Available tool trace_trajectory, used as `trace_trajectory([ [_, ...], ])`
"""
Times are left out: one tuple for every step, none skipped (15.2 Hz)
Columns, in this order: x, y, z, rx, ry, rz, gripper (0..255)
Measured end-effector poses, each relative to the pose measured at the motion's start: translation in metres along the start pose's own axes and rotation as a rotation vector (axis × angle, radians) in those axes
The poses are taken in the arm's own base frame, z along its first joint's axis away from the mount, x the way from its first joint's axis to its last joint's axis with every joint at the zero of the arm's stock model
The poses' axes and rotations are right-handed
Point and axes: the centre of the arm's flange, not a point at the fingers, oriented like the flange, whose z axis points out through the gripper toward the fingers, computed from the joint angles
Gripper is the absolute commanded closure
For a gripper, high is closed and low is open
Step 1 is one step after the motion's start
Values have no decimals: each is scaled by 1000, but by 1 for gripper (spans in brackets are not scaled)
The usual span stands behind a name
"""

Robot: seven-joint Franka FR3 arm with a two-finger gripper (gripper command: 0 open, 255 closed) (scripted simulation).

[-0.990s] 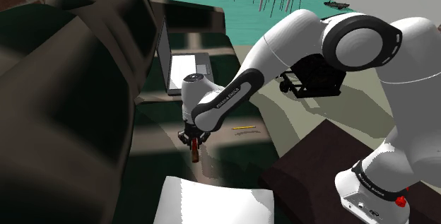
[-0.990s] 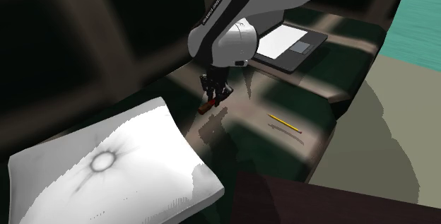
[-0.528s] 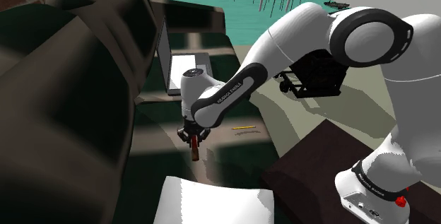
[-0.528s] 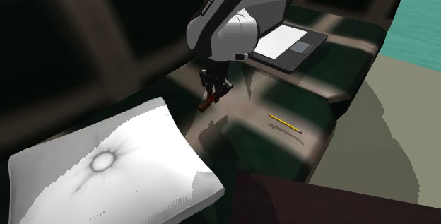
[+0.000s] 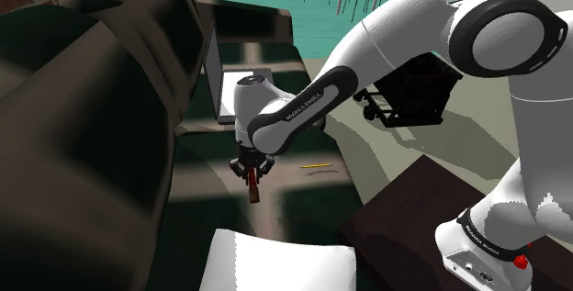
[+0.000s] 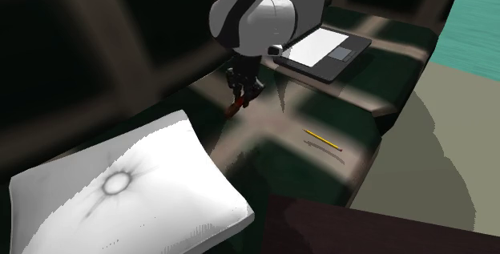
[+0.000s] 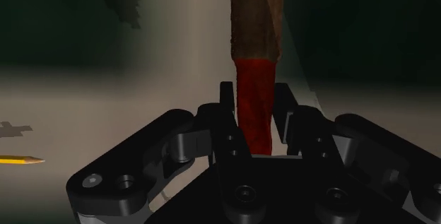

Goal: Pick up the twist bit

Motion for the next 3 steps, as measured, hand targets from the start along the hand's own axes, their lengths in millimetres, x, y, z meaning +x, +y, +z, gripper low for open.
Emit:
trace_trajectory([
  [-1,-2,-6,0,0,0,255],
  [-2,-2,-11,0,0,0,255],
  [-2,-2,-15,0,0,0,255],
])
